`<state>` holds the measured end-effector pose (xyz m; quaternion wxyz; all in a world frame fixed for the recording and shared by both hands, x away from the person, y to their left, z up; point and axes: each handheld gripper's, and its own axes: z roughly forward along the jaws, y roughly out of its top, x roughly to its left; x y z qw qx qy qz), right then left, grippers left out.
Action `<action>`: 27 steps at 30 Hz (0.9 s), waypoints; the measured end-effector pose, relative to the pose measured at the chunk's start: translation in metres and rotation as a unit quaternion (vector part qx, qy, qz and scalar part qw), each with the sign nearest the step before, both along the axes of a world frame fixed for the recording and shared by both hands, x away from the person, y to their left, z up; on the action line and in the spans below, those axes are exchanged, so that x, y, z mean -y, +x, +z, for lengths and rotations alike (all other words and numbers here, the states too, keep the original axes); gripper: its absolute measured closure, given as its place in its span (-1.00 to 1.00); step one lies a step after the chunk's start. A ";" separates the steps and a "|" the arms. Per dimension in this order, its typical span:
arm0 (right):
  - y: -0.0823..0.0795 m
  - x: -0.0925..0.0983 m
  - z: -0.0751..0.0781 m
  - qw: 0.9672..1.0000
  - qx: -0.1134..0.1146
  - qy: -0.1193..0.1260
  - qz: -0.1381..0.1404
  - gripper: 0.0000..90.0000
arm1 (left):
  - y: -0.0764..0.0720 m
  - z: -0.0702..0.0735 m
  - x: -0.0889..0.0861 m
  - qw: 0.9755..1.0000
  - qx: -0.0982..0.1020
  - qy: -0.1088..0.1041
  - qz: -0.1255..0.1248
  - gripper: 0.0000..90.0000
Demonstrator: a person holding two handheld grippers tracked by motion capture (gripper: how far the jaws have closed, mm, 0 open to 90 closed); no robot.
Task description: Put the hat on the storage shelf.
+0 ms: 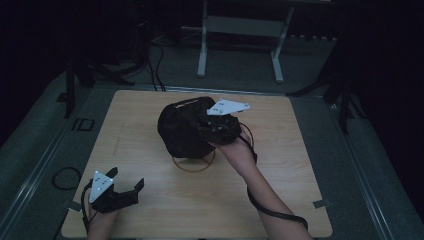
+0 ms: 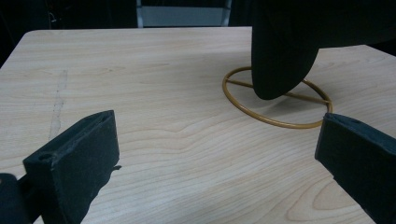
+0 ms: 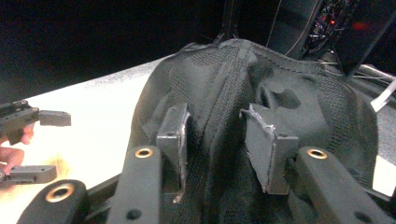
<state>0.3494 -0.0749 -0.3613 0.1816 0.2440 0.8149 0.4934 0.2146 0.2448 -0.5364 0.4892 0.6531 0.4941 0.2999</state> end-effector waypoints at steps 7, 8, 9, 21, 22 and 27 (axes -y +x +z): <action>-0.006 0.005 0.006 1.000 0.003 0.014 0.002 0.11 | 0.000 -0.001 0.000 1.000 0.000 -0.001 0.001 -0.99; -0.007 0.006 0.006 1.000 0.004 0.016 0.003 0.09 | 0.000 -0.001 0.000 1.000 0.000 -0.004 0.000 -0.99; -0.007 0.008 0.008 1.000 0.002 0.017 0.005 0.07 | 0.000 -0.001 0.000 1.000 0.000 -0.006 0.000 -0.99; -0.012 0.024 0.004 0.999 -0.010 0.035 0.009 -0.43 | -0.001 -0.001 0.002 1.000 0.001 -0.003 -0.006 -0.99; -0.012 0.026 0.004 0.999 -0.012 0.043 0.010 -0.49 | -0.001 -0.002 0.002 1.000 0.002 -0.002 -0.005 -0.99; -0.012 0.036 -0.001 0.999 -0.014 0.048 0.018 -0.71 | -0.001 -0.007 0.001 1.000 -0.005 0.005 -0.006 -0.99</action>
